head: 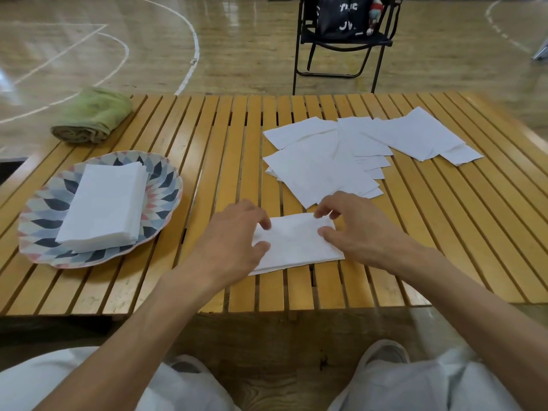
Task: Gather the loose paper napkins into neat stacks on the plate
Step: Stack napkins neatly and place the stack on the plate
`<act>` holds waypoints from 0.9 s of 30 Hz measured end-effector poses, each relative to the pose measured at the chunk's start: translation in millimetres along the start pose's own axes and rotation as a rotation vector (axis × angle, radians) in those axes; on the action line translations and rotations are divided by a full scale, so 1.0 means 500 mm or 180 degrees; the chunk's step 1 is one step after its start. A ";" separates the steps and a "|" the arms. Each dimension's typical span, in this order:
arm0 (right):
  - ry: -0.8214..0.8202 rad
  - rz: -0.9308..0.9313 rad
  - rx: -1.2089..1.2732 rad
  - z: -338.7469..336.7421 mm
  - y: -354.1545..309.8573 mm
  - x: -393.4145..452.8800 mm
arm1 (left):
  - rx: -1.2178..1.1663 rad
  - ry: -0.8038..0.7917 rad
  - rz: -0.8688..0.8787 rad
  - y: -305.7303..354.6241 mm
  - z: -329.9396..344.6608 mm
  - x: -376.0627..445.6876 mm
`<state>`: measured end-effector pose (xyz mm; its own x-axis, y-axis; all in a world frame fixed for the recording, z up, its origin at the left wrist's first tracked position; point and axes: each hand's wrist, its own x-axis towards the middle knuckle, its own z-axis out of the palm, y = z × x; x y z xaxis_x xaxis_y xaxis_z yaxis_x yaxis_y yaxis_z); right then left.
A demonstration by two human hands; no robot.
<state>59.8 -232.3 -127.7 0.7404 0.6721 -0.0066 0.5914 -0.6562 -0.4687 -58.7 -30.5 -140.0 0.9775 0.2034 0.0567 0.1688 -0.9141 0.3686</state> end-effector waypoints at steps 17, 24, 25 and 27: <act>-0.0635 -0.0052 -0.0738 0.050 0.004 0.041 | 0.0267 -0.0561 0.0235 0.016 0.009 0.000; -0.0506 0.0038 -0.1032 0.059 -0.016 0.047 | 0.0305 -0.0603 0.0237 0.016 0.003 -0.002; -0.0489 0.0041 -0.1060 0.058 -0.018 0.046 | 0.0306 -0.0607 0.0238 0.016 0.003 -0.002; -0.0451 0.0052 -0.1066 0.058 -0.020 0.044 | 0.0309 -0.0611 0.0239 0.016 0.003 -0.001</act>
<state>60.9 -201.3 -148.7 0.7130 0.6860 -0.1451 0.6690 -0.7275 -0.1523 -57.9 -38.2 -138.5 0.9924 0.0714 -0.1006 0.0970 -0.9556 0.2784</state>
